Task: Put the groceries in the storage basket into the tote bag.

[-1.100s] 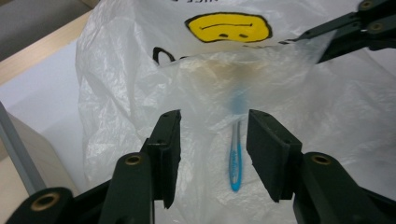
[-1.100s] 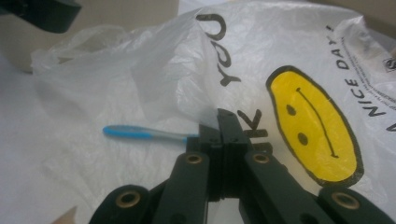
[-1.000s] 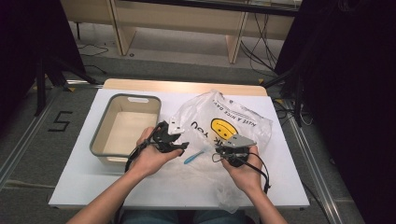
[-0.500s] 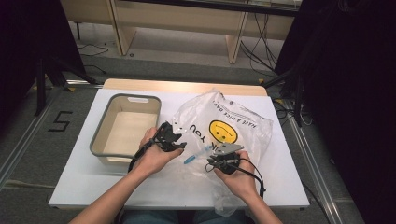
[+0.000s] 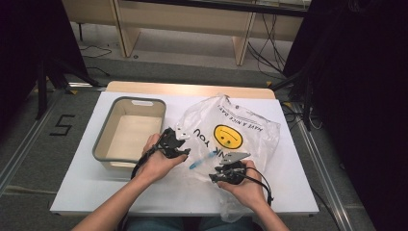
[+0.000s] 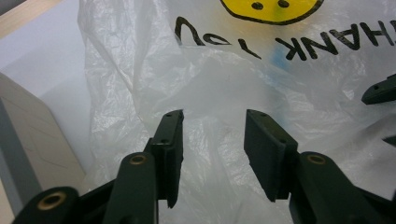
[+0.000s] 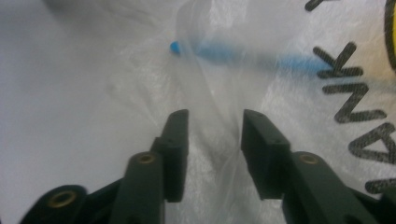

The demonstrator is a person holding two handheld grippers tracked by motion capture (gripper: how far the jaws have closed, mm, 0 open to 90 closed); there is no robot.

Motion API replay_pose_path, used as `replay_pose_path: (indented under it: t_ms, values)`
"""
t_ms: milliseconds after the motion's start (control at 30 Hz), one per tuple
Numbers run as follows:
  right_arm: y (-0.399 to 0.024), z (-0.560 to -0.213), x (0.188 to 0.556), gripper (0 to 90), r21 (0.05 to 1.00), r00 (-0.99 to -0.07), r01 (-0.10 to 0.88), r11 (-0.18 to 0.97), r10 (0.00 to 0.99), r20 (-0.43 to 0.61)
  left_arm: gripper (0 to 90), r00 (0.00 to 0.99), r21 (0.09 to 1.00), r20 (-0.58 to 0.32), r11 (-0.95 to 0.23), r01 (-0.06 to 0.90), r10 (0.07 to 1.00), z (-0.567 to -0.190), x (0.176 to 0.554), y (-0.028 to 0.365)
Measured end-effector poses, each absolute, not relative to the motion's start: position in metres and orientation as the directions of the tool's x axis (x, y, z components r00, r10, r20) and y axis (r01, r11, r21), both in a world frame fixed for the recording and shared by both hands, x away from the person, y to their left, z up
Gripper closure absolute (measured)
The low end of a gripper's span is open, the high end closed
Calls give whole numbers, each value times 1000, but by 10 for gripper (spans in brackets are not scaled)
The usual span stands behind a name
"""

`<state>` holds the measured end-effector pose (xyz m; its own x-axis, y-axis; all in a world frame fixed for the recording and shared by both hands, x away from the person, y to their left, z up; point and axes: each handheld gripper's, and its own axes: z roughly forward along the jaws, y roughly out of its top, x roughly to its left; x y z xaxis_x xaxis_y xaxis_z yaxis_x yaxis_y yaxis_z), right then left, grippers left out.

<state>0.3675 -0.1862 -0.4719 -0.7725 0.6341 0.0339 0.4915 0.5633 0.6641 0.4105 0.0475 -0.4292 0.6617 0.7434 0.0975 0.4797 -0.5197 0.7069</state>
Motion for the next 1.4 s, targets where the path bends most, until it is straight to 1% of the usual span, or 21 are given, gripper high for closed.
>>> replay_pose_path:
  t_ms: [100, 200, 267, 333, 500, 567, 900, 1167, 1400]
  values:
    - [-191, -469, 366, 507, 693, -767, 486, 532, 640, 46, 518, 667, 720, 94, -513, 467, 739, -428, 409, 48]
    - [-197, -459, 364, 440, 743, -758, 467, 479, 649, 58, 464, 668, 731, 75, -496, 469, 741, -428, 407, 49]
    - [-203, -450, 362, 413, 774, -748, 452, 444, 661, 58, 440, 662, 735, 59, -482, 478, 747, -430, 405, 50]
    - [-209, -442, 361, 396, 801, -736, 439, 406, 674, 62, 427, 661, 732, 62, -484, 479, 748, -430, 404, 51]
    - [-228, -432, 362, 392, 822, -694, 440, 360, 717, 57, 416, 661, 733, 63, -484, 478, 748, -431, 400, 53]
    - [-235, -433, 362, 392, 818, -675, 448, 361, 736, 45, 417, 665, 728, 67, -492, 477, 744, -434, 398, 54]
    - [-260, -437, 359, 396, 806, -620, 490, 333, 783, 53, 408, 668, 726, 81, -502, 469, 740, -439, 391, 58]
    - [-272, -436, 355, 400, 807, -581, 512, 293, 810, 75, 402, 668, 731, 81, -500, 465, 740, -439, 387, 59]
    - [-276, -438, 353, 405, 792, -566, 534, 295, 821, 76, 401, 671, 720, 84, -510, 470, 737, -440, 386, 56]
